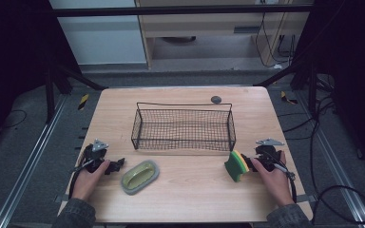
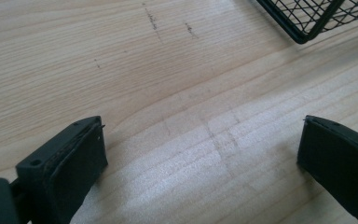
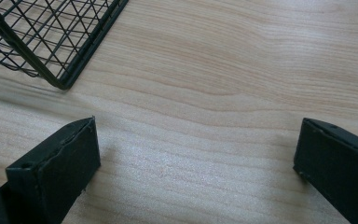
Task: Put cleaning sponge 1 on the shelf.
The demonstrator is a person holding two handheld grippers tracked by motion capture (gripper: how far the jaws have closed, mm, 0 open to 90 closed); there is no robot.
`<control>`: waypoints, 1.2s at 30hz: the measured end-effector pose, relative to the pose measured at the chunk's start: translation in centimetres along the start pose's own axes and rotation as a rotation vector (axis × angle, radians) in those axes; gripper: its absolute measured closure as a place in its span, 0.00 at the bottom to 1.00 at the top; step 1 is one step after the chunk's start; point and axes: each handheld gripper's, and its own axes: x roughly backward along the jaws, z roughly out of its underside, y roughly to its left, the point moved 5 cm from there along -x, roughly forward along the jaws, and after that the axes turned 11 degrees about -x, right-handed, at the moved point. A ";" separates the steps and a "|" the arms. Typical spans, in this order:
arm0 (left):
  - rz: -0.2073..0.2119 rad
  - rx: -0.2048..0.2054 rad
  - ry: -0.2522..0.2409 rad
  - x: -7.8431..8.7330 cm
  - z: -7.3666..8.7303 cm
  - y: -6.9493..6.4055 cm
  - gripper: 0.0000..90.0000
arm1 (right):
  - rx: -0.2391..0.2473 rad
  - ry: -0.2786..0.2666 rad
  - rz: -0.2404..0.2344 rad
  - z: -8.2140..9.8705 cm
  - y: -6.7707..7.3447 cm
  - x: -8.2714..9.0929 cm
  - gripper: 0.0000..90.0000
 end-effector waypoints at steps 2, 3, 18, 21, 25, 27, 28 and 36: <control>0.000 -0.009 0.006 0.2 0.0 -0.1 0.04 | -0.003 0.003 0.000 0.1 0.0 0.1 0.01; -0.006 -0.022 0.009 0.3 -0.1 -0.2 0.04 | -0.003 0.003 0.000 0.1 0.0 0.1 0.01; 0.044 -0.184 0.087 5.4 -5.6 -4.1 0.04 | 0.009 0.000 0.001 0.1 0.0 0.1 0.01; 0.052 -0.230 0.144 6.6 -6.2 -5.2 0.04 | 0.012 0.000 -0.006 0.2 0.0 0.2 0.01; 0.071 -0.261 0.178 8.0 -7.0 -6.0 0.05 | 0.013 -0.001 -0.010 0.3 -0.1 0.3 0.01; 0.075 -0.294 0.194 8.8 -7.7 -6.2 0.06 | 0.013 0.000 -0.010 0.3 -0.1 0.3 0.01; 0.090 -0.303 0.197 9.3 -8.1 -6.4 0.07 | 0.013 -0.001 -0.009 0.3 -0.1 0.3 0.01; 0.153 -0.351 0.241 9.7 -8.8 -8.0 0.06 | 0.009 -0.001 -0.002 0.4 -0.1 0.4 0.01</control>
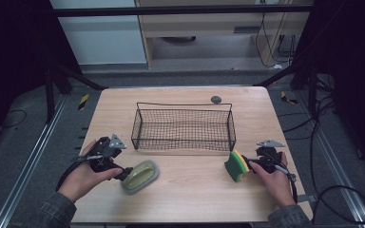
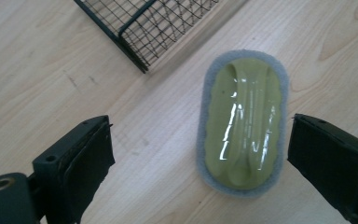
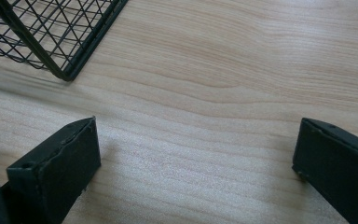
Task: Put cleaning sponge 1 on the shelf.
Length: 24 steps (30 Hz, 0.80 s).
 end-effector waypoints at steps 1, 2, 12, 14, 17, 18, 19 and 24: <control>0.000 -0.007 0.006 -0.1 0.0 -0.1 0.06 | 0.001 -0.001 -0.004 0.0 0.0 0.0 0.02; -0.005 -0.015 0.015 -0.3 -0.1 -0.3 0.06 | 0.001 -0.002 -0.007 0.0 -0.1 0.1 0.02; 0.073 -0.083 0.082 -2.3 -0.9 -1.7 0.21 | 0.013 -0.001 -0.019 0.0 -0.3 0.2 0.04; 0.086 -0.090 0.099 -3.0 -1.2 -1.9 0.25 | 0.014 -0.001 -0.020 0.0 -0.3 0.2 0.04; 0.108 -0.096 0.131 -4.0 -1.5 -2.3 0.29 | 0.014 -0.001 -0.020 0.0 -0.3 0.2 0.04; 0.114 -0.098 0.140 -4.2 -1.5 -2.4 0.30 | 0.014 -0.001 -0.020 0.0 -0.3 0.2 0.04; 0.115 -0.105 0.149 -4.4 -1.6 -2.4 0.32 | 0.014 -0.001 -0.020 0.0 -0.3 0.2 0.04; 0.141 -0.127 0.175 -5.3 -2.0 -2.9 0.41 | 0.018 -0.002 -0.023 0.0 -0.3 0.2 0.04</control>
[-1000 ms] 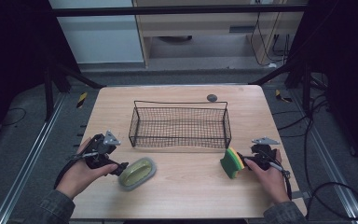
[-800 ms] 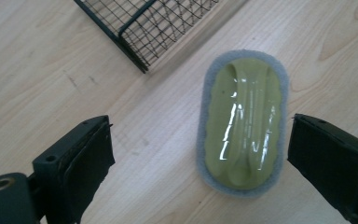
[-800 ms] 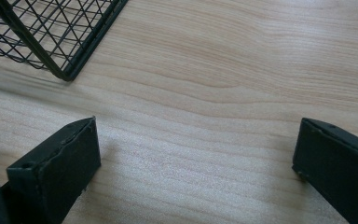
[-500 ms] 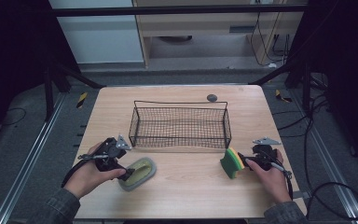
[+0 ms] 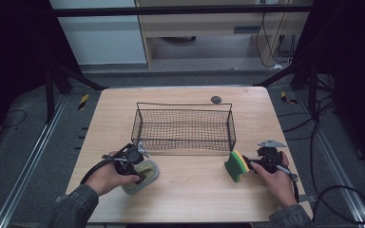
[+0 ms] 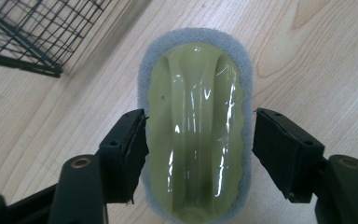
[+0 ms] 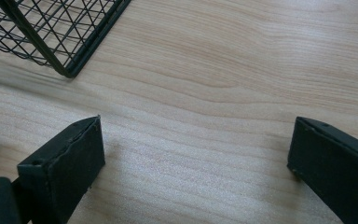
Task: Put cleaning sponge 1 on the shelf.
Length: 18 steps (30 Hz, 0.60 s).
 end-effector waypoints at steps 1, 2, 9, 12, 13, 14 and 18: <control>0.000 -0.005 0.005 -0.2 -0.1 0.1 0.44 | 0.000 0.000 0.000 0.0 0.0 0.0 0.04; 0.005 -0.003 0.009 -0.3 -0.1 0.1 0.45 | 0.000 0.000 -0.001 0.0 0.0 0.0 0.04; 0.035 -0.009 0.045 -1.1 -0.4 0.5 0.56 | 0.001 0.001 -0.001 0.0 0.0 0.0 0.04; 0.041 -0.026 0.060 -1.4 -0.4 0.4 0.60 | 0.001 0.001 -0.001 0.0 0.0 0.0 0.04; 0.044 -0.031 0.062 -1.5 -0.3 0.4 0.62 | 0.001 0.001 -0.001 0.0 0.0 0.0 0.04; 0.046 -0.032 0.057 -1.4 -0.4 0.4 0.65 | 0.001 0.001 -0.001 0.0 0.0 0.0 0.04; 0.051 -0.051 0.041 -1.3 -0.3 0.3 0.78 | 0.001 0.001 -0.001 0.0 0.0 0.0 0.04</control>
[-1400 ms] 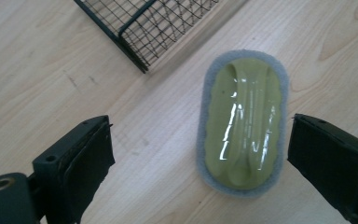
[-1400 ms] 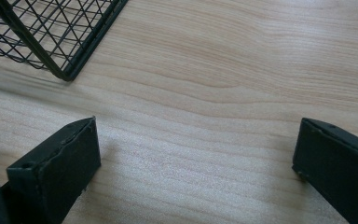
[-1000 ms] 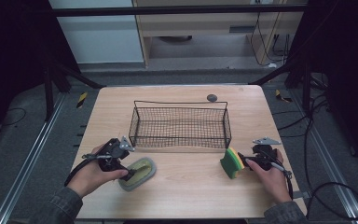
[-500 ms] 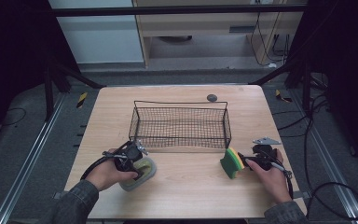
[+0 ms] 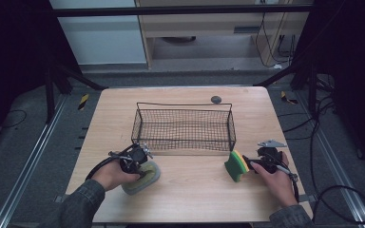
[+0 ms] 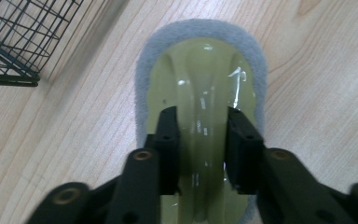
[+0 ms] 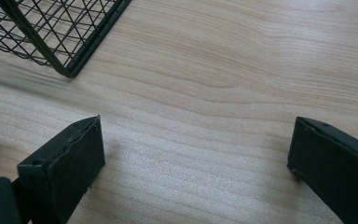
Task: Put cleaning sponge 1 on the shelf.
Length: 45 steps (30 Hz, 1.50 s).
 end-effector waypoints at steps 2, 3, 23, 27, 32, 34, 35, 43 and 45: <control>-0.007 -0.011 -0.008 0.2 0.1 0.0 0.78 | 0.000 0.000 0.000 0.0 0.0 0.0 0.04; -0.008 -0.016 -0.015 0.3 0.1 -0.1 0.78 | 0.000 0.000 0.000 0.0 0.0 0.0 0.04; -0.168 -0.074 -0.098 5.3 0.8 1.7 0.78 | -0.004 0.000 0.000 0.0 0.0 0.0 0.04; -0.220 -0.108 -0.086 6.3 0.6 2.2 0.78 | -0.003 0.000 0.001 0.0 0.0 0.0 0.04; -0.282 -0.150 -0.059 7.5 0.2 2.7 0.78 | -0.004 0.000 0.000 0.0 0.0 0.0 0.04; -0.295 -0.158 -0.057 8.0 0.1 2.8 0.78 | -0.004 -0.001 0.000 0.0 0.0 0.0 0.04; -0.302 -0.164 -0.054 8.2 0.0 2.9 0.78 | -0.004 0.000 0.000 0.0 0.0 0.0 0.04; -0.343 -0.191 -0.036 9.4 -0.4 3.5 0.78 | -0.003 -0.001 0.000 0.0 0.0 0.0 0.04; -0.354 -0.200 -0.029 9.5 -0.5 3.7 0.78 | -0.003 0.000 0.000 0.0 0.0 0.0 0.04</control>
